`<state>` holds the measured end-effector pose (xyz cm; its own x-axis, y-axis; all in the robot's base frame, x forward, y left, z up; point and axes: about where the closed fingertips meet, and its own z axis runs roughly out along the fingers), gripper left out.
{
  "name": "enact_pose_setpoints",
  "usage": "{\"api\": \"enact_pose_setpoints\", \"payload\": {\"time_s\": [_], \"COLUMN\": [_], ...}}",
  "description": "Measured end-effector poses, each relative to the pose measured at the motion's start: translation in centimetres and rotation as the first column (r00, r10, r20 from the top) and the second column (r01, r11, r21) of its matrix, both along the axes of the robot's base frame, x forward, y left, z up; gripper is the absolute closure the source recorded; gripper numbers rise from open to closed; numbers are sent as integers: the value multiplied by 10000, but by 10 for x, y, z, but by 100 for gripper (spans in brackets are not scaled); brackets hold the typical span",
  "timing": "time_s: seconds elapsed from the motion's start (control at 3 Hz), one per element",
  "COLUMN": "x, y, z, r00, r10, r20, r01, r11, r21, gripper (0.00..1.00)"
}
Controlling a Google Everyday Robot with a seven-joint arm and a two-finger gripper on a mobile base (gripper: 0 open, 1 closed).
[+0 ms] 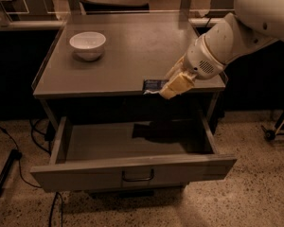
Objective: Place rxbar blueberry into top drawer
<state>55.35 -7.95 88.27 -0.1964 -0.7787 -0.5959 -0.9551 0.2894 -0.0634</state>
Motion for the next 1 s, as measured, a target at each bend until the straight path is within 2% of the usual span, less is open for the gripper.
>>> {"api": "enact_pose_setpoints", "payload": {"time_s": [0.33,1.0], "x": [-31,-42], "y": [-11,-11], "z": [-35,-98], "r00": [9996,9984], "r10": [179,553], "r20": [-220,113], "r01": [-176,-561], "r11": [9997,9943], "r21": [167,907], "gripper": [100,100]}}
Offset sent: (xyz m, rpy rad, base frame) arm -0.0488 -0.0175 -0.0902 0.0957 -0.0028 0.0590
